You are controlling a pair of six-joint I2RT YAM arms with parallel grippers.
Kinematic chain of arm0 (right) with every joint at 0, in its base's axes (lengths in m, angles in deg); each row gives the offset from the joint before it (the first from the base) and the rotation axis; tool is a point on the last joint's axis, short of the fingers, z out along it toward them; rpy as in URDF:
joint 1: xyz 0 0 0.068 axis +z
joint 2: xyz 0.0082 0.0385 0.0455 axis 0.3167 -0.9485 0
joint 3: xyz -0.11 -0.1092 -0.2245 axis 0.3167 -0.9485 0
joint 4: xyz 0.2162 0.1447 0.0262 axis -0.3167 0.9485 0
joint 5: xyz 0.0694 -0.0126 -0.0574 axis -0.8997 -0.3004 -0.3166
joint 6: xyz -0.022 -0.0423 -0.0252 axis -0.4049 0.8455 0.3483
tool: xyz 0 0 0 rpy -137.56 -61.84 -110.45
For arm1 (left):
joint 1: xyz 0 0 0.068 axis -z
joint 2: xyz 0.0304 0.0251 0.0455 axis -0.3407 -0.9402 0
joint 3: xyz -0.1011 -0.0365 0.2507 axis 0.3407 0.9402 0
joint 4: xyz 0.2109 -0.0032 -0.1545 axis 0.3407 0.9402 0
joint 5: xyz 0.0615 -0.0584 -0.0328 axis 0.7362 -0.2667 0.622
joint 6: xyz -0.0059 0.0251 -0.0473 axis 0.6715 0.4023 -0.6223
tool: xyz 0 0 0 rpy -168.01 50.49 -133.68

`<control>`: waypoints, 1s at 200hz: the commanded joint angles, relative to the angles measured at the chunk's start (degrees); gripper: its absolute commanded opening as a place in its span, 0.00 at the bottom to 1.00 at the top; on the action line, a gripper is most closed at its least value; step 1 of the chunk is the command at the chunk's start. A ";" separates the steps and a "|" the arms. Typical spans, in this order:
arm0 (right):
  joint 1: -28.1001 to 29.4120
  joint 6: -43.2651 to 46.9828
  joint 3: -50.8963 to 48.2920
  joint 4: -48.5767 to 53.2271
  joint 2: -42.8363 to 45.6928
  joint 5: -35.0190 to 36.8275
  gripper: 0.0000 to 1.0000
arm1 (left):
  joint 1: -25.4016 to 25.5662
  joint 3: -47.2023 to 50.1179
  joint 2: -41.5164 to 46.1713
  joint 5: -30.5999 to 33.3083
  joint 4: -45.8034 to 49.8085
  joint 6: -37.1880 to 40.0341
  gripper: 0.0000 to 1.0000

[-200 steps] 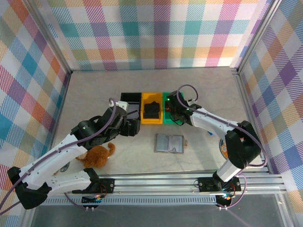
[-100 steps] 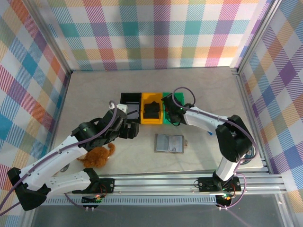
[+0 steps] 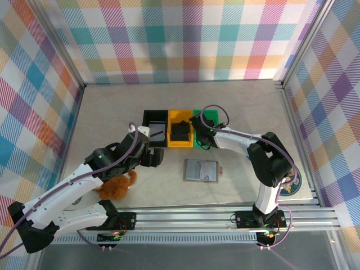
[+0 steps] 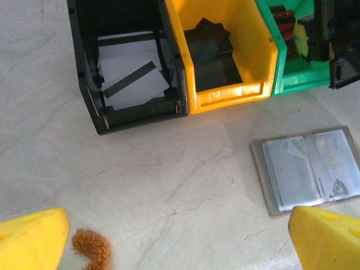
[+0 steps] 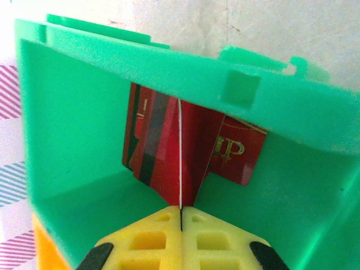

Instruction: Take the credit cards out of the card holder

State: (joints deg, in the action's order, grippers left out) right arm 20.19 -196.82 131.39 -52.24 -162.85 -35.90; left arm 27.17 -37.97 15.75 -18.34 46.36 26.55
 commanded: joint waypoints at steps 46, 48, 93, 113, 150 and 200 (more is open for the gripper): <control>0.36 -1.89 0.62 -1.14 -3.80 0.26 0.00 | -1.74 1.20 0.29 -1.44 -1.63 1.67 1.00; 0.37 -1.99 0.59 -1.14 -3.89 0.21 0.00 | -1.81 1.23 0.22 -1.45 -1.70 1.77 1.00; 0.39 -0.72 -0.22 -2.58 -4.39 0.15 0.09 | -2.22 1.59 0.55 -1.65 -1.50 1.85 1.00; 0.39 -0.09 -0.02 -2.81 -4.65 0.10 0.15 | -2.35 1.44 0.22 -1.90 -1.63 1.93 1.00; 0.37 3.06 0.66 -3.44 -4.21 -0.59 0.32 | -3.03 1.57 0.02 -2.43 -1.72 2.08 1.00; 0.36 9.32 1.41 -4.56 -1.70 -0.74 0.46 | -3.41 1.57 -0.06 -2.83 -1.71 2.15 1.00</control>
State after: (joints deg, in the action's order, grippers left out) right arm 20.23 -192.65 131.74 -57.36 -166.70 -36.17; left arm 24.49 -37.23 15.68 -20.40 45.93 27.49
